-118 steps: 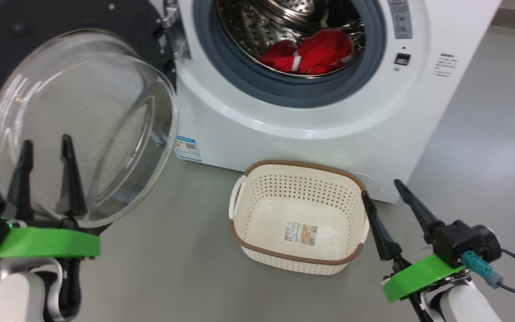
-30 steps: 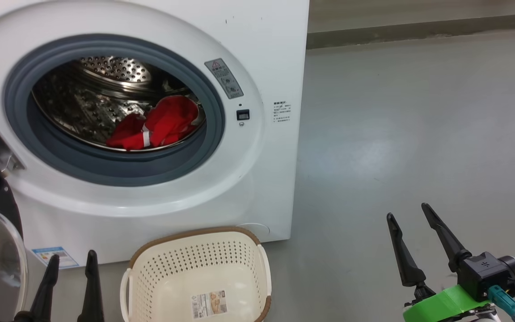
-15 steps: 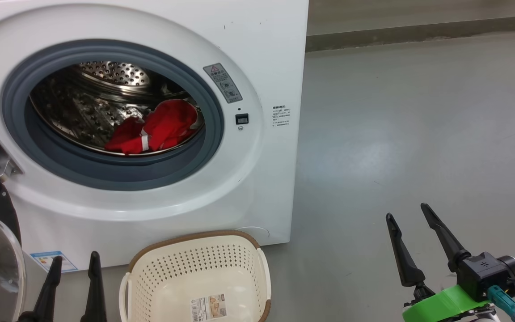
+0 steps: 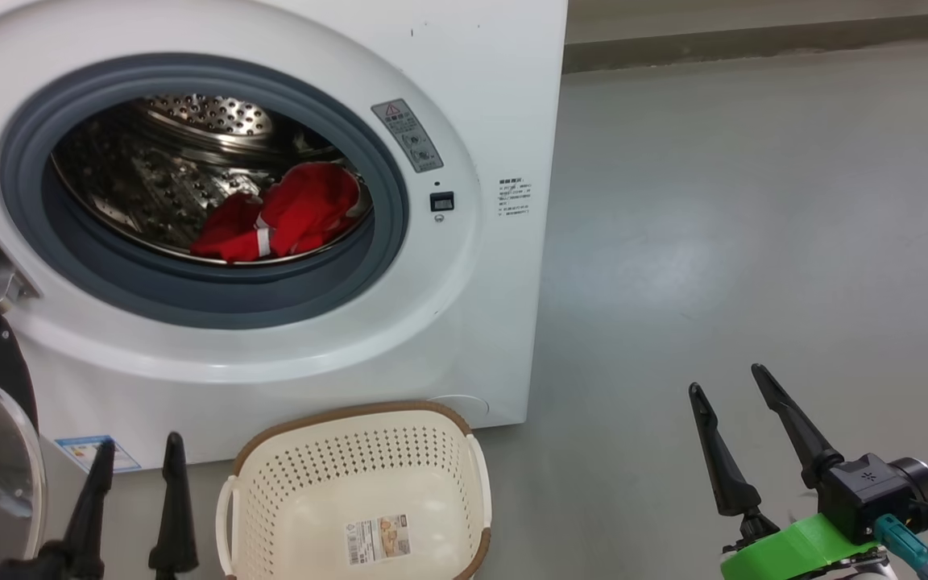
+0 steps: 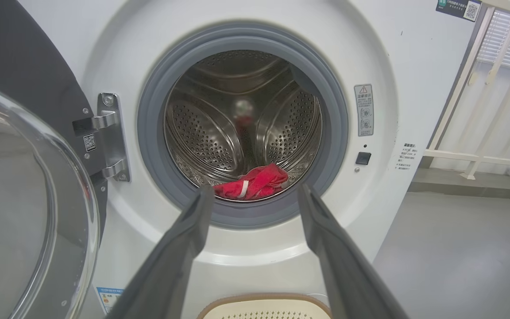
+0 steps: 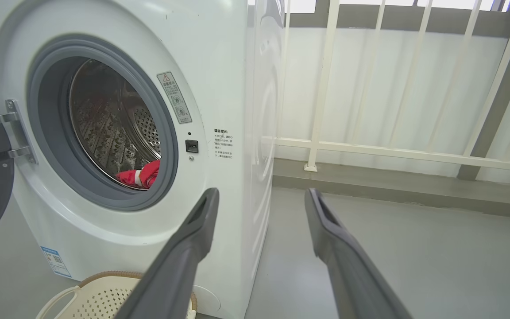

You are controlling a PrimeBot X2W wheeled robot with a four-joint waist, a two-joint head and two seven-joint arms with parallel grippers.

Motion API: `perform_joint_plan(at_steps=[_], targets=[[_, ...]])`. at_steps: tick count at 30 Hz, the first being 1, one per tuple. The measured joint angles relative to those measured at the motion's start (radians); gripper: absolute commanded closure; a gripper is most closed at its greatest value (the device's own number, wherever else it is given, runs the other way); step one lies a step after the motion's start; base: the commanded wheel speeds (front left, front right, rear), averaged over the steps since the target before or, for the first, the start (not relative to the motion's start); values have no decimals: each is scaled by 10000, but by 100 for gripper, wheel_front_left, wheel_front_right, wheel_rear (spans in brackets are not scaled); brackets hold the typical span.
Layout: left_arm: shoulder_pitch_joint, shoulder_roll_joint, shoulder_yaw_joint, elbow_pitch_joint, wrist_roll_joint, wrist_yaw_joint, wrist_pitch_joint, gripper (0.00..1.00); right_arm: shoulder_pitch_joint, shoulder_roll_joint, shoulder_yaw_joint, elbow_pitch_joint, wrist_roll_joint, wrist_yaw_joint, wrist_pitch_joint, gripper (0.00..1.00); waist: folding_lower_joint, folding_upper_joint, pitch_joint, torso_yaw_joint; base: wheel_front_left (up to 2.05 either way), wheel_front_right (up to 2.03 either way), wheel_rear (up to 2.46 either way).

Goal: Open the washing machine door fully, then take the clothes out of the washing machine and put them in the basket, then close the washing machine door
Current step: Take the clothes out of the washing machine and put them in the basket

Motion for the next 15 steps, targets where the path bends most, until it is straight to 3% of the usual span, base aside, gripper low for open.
perform_joint_plan(at_steps=[15], targets=[[-1834,-69,-155,790,-71,27,0,0,-763,-4,150,-151,242,0,0,0,0,0,847,66,0,0,0]])
